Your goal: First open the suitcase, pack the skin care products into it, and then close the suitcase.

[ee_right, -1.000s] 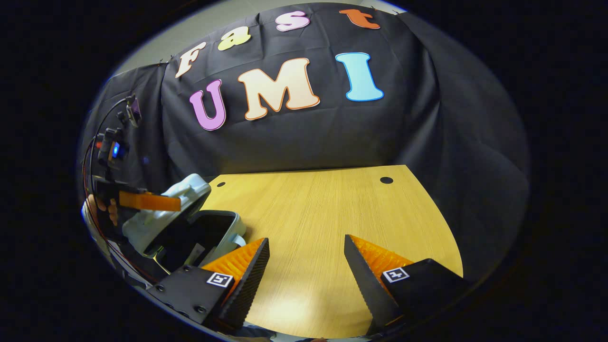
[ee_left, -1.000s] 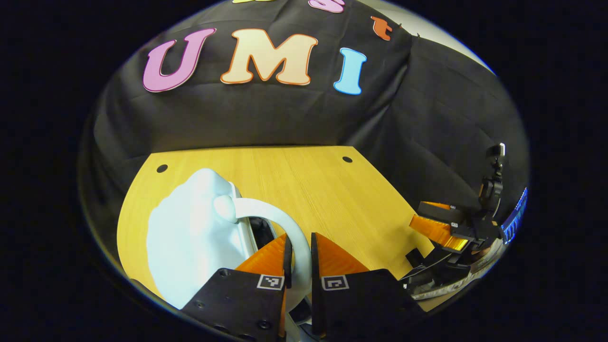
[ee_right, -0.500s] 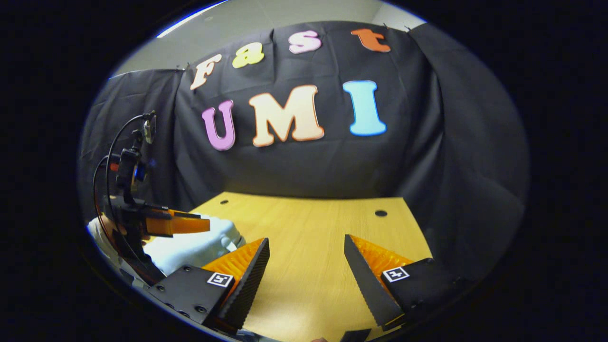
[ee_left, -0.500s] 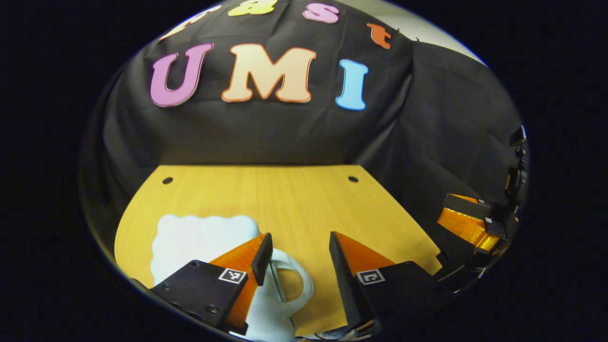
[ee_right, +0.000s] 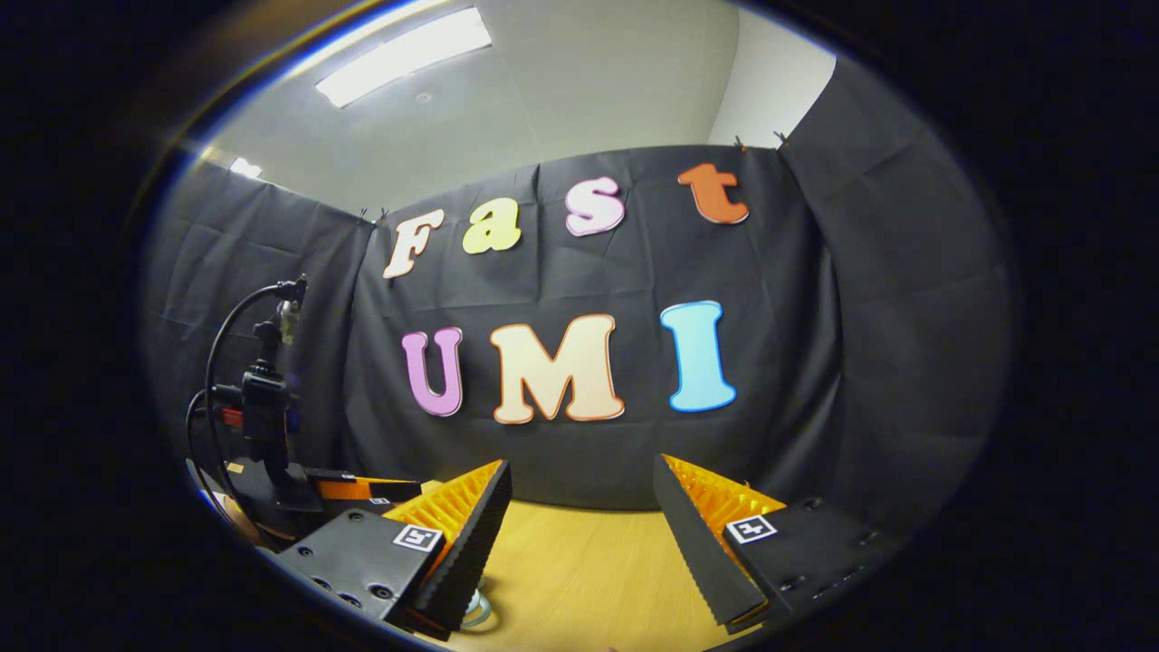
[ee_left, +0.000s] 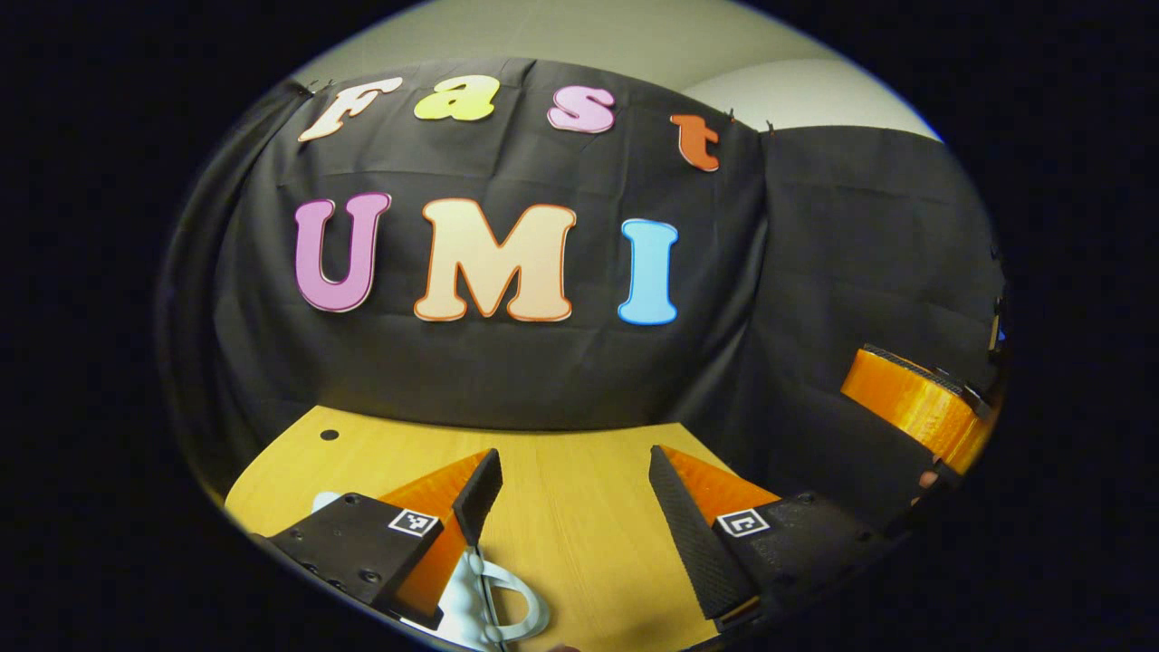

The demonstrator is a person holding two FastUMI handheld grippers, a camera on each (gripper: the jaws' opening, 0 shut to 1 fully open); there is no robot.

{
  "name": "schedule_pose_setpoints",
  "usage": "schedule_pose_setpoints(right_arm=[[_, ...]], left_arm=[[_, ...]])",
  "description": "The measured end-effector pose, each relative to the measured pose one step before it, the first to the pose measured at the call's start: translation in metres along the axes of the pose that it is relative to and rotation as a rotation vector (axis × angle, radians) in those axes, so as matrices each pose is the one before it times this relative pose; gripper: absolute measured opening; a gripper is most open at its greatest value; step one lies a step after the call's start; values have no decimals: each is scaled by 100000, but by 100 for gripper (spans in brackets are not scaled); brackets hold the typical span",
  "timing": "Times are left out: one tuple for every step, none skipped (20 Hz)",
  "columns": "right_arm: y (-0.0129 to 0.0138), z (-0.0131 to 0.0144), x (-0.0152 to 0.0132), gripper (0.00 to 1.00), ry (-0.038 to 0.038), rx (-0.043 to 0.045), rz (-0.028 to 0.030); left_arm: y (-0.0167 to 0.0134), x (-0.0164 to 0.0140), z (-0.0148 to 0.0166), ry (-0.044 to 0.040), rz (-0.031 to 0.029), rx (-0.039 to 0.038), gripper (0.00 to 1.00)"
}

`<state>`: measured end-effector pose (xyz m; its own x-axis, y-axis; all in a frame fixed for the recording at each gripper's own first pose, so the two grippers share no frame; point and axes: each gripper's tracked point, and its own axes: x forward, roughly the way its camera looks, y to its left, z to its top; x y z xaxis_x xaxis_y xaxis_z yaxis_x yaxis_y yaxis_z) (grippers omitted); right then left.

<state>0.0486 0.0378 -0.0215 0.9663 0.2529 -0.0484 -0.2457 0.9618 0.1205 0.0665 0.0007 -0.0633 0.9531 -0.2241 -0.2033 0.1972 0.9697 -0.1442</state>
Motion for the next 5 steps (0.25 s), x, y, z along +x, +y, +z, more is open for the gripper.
schedule_pose_setpoints(right_arm=[[103,435,-233,94,-1075,-24,-1289],[330,410,-317,97,-795,59,-417],[76,473,-289,97,-1165,-321,-1010],[124,647,-303,97,-1628,-97,-1357],[134,512,-254,94,-1425,393,-824]], left_arm=[[-410,-441,482,173,-1015,-74,96],[-110,-302,849,-2070,-38,155,96],[339,-416,791,-2215,967,-307,96],[130,-413,641,-2276,83,-131,95],[-126,-442,603,-1890,-377,439,95]])
